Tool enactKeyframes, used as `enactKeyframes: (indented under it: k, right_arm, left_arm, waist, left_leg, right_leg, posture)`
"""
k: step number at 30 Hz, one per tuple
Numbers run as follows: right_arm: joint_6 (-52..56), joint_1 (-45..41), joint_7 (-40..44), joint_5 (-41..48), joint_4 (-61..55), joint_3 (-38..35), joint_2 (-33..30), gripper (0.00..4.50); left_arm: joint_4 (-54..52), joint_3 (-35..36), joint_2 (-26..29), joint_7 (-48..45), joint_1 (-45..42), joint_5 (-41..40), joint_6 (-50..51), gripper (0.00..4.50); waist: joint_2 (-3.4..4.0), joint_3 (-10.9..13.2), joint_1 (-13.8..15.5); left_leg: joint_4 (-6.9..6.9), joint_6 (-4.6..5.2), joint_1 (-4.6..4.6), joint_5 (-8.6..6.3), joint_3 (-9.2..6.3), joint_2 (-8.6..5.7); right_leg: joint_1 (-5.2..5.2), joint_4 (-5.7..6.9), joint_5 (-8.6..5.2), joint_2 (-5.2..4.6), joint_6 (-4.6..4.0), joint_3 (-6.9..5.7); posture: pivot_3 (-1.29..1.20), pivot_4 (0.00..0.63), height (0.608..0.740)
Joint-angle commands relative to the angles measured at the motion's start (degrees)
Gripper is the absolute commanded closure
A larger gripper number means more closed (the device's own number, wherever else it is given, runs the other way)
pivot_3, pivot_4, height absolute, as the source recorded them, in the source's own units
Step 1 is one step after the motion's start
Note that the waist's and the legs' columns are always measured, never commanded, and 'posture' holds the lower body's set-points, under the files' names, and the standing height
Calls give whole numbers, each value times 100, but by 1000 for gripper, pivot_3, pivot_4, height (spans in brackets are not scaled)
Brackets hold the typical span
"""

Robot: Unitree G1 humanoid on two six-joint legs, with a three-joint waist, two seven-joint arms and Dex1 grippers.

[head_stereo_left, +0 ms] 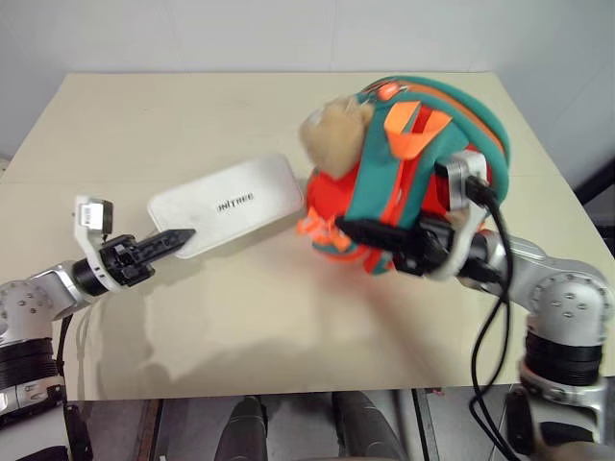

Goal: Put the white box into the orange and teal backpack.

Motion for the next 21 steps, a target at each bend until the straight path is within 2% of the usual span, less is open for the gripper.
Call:
enactKeyframes:
  k: [1,3,7,13,17,21]
  right_arm:
    - [368,264,385,1238,-331,-140,-674,4356]
    - [567,518,682,1450,-317,-224,-1192,4356]
    - [595,623,1250,865,39,-159,-1788,4356]
    - [319,388,1556,279,244,177,-1636,4356]
    - [257,465,1698,56,234,318,-1551,4356]
    - [206,426,1764,-110,297,427,-1461,4356]
  left_arm:
    - [-496,501,44,182,151,-502,117,3074]
    - [-698,659,18,261,297,-662,152,3074]
    - [-1120,852,-71,376,494,-1037,109,3074]
    - [-1545,1035,-174,711,411,-1622,6,3074]
    - [-1716,1299,-268,1258,264,-2267,-73,3074]
    - [-1964,1230,-197,1631,205,-2858,-15,3074]
  waist:
    - [-1,0,44]
    - [-2,0,85]
    - [-3,1,114]
    - [-7,0,99]
    - [-7,0,113]
    - [-7,0,114]
  left_leg:
    - [-1,1,1,-1,0,-1]
    - [0,1,4,-1,2,-2]
    - [14,1,2,-2,4,-4]
    - [37,1,3,-1,11,-3]
    - [32,2,0,-3,11,-3]
    - [32,2,-2,-8,11,-2]
  right_leg:
    - [2,-3,-1,0,0,0]
    - [5,-5,-1,0,0,0]
    - [7,-8,0,0,0,1]
    - [14,-15,4,5,-5,8]
    - [13,-22,10,4,6,8]
    - [13,-26,9,4,8,8]
  posture:
    - [0,150,740]
    - [0,150,740]
    - [0,150,740]
    - [0,150,740]
    - [0,150,740]
    - [0,150,740]
